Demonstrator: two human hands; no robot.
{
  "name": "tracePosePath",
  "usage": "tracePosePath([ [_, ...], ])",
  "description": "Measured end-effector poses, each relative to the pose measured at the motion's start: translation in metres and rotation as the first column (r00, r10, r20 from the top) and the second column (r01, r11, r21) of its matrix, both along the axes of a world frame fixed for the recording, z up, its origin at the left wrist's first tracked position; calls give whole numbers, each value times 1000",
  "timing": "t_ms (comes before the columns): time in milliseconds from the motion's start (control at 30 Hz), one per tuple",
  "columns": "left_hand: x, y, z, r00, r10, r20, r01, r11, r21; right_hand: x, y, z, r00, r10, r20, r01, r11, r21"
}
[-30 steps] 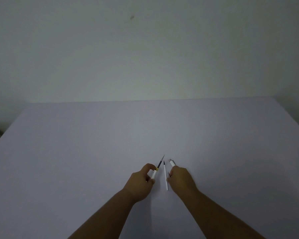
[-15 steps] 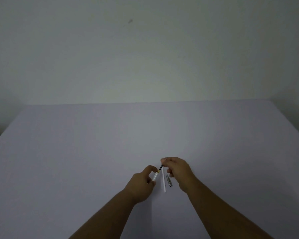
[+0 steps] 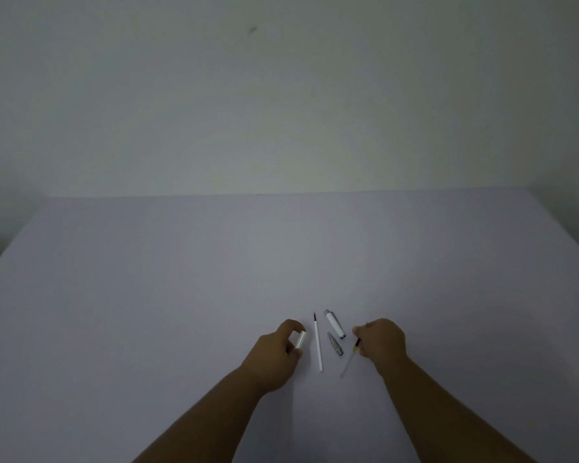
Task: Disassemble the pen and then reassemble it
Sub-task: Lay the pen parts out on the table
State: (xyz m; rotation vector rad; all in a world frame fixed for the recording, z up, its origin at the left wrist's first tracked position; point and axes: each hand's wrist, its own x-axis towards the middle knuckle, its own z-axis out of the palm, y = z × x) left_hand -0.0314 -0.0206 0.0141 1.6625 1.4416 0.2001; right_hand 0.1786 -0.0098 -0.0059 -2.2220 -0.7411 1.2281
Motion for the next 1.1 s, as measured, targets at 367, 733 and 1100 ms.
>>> tracePosePath([
  [367, -2, 2, -3, 1000, 7, 4, -7, 1000, 11, -5, 0, -3, 955, 173, 242, -177, 984, -6],
  [733, 0, 6, 0, 997, 78, -22, -78, 997, 16, -9, -2, -4, 952, 175, 251, -186, 982, 18],
  [1100, -4, 4, 1, 980, 197, -11, -196, 978, 73, -43, 8, 7, 845, 346, 407, -413, 906, 87],
])
